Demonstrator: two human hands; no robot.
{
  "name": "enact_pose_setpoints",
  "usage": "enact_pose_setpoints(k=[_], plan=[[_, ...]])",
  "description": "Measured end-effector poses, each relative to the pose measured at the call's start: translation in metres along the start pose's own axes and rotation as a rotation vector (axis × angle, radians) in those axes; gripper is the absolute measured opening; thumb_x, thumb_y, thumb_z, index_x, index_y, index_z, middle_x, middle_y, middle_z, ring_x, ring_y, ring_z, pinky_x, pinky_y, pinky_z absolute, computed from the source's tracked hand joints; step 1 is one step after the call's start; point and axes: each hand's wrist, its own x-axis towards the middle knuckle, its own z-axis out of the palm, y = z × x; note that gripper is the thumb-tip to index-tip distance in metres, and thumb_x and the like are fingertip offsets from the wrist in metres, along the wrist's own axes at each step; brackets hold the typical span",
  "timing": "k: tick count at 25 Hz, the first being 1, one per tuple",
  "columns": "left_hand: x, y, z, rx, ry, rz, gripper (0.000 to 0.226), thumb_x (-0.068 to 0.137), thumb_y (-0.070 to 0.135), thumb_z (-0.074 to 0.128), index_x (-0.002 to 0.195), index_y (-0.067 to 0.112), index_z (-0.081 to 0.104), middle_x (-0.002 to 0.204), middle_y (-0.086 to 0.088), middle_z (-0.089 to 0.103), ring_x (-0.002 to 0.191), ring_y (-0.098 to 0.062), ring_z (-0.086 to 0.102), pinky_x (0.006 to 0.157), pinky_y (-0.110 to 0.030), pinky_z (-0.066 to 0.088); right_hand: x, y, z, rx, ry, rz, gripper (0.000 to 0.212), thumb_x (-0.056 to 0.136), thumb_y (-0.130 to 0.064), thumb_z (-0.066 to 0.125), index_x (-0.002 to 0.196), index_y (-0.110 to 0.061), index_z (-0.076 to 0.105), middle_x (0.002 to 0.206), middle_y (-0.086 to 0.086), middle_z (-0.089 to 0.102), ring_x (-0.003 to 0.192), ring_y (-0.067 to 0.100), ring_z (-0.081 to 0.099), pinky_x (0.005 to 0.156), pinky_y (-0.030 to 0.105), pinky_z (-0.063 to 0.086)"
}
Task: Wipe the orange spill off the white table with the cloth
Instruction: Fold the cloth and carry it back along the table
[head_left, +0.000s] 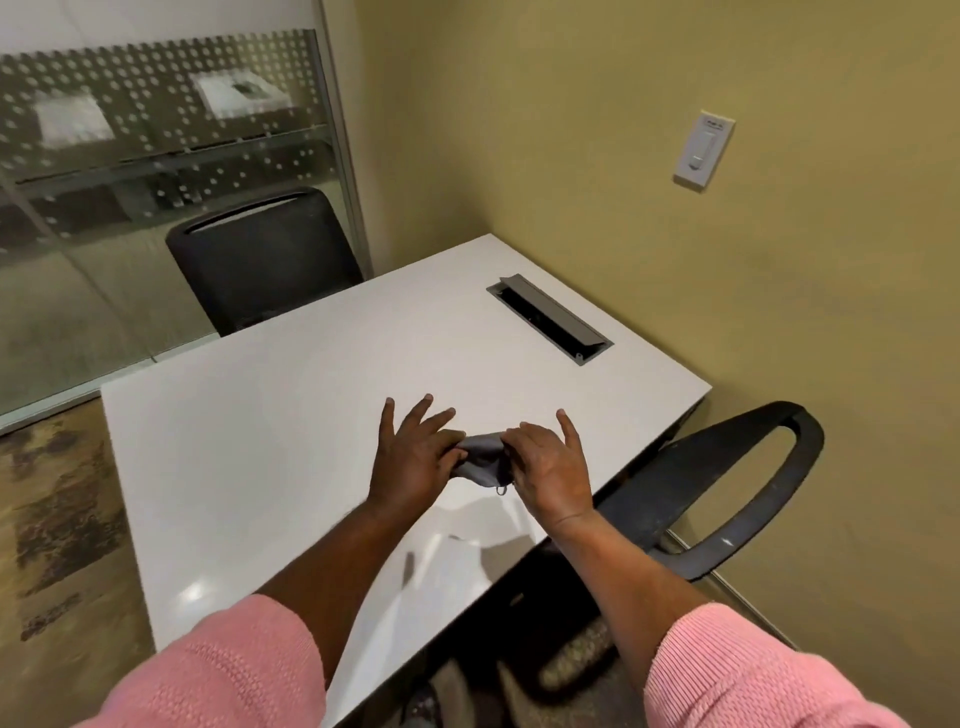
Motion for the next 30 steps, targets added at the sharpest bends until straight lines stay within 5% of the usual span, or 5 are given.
enact_pose_setpoints(k=[13, 21, 24, 30], plan=[[0.147, 0.045, 0.08, -0.12, -0.066, 0.339, 0.037, 0.091, 0.043, 0.049, 0.101, 0.025, 0.079, 0.123, 0.001, 0.074, 0.131, -0.028, 0.058, 0.12, -0.058, 0.014, 0.03, 0.092, -0.031, -0.216, 0.116, 0.304, 0.02, 0.082, -0.01, 0.077, 0.1, -0.02, 0.076, 0.092, -0.003, 0.076, 0.093, 0.022, 0.071, 0.125, 0.045, 0.013], [0.222, 0.079, 0.145, -0.028, -0.156, 0.374, 0.034, 0.09, 0.043, 0.05, 0.099, 0.027, 0.078, 0.096, 0.0, 0.07, 0.101, -0.027, 0.064, 0.114, -0.054, 0.024, 0.052, 0.185, -0.019, -0.245, 0.082, 0.397, 0.024, 0.077, -0.006, 0.082, 0.098, -0.019, 0.077, 0.088, -0.003, 0.076, 0.086, 0.019, 0.073, 0.123, 0.044, 0.018], [0.256, 0.093, 0.183, 0.018, -0.192, 0.361, 0.021, 0.087, 0.033, 0.064, 0.102, 0.027, 0.078, 0.093, 0.0, 0.069, 0.096, -0.028, 0.065, 0.112, -0.051, 0.024, 0.063, 0.227, -0.006, -0.217, 0.092, 0.451, 0.023, 0.077, -0.002, 0.083, 0.093, -0.018, 0.078, 0.082, -0.004, 0.075, 0.078, 0.018, 0.072, 0.118, 0.043, 0.025], [0.321, 0.128, 0.265, 0.134, -0.542, 0.289, 0.025, 0.093, 0.026, 0.06, 0.113, 0.03, 0.074, 0.111, 0.0, 0.069, 0.114, -0.029, 0.056, 0.117, -0.052, 0.019, 0.071, 0.318, 0.034, -0.251, -0.087, 0.624, 0.022, 0.073, -0.003, 0.084, 0.091, -0.016, 0.08, 0.083, 0.002, 0.077, 0.073, 0.024, 0.073, 0.093, 0.04, 0.042]])
